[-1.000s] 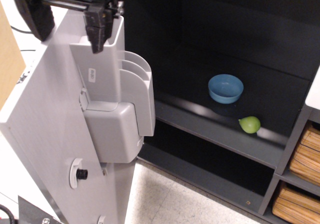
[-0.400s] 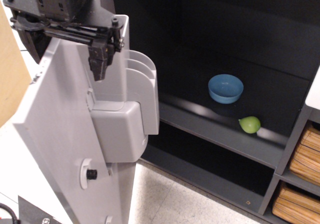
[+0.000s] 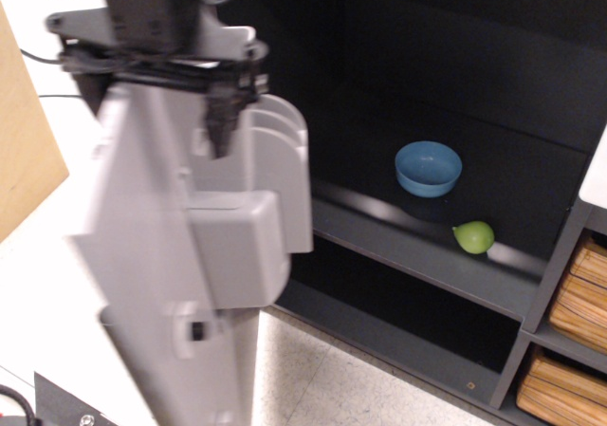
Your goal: Close fridge
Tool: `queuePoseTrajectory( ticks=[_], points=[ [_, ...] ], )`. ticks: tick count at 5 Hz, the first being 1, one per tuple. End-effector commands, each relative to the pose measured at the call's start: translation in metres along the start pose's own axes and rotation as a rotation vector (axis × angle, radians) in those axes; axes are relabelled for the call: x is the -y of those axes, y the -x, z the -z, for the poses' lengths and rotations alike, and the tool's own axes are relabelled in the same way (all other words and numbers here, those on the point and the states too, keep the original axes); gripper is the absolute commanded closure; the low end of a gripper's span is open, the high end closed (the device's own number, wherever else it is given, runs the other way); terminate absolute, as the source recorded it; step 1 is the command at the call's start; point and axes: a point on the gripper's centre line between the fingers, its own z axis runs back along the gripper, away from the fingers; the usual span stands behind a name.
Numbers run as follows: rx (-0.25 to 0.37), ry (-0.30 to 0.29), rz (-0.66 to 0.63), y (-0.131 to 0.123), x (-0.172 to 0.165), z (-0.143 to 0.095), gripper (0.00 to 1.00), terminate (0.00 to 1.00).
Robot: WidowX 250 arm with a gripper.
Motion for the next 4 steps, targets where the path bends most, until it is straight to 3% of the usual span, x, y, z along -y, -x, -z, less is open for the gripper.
queuePoseTrajectory(
  ticks=[1,3,4],
  points=[
    [-0.008,0.111,0.006,-0.015,0.057,-0.015,0.0,0.0],
    [0.019,0.253,0.109,-0.021,0.078,-0.075,0.0,0.0],
    [0.017,0.243,0.186,-0.006,0.066,-0.081,0.0,0.0]
  ],
)
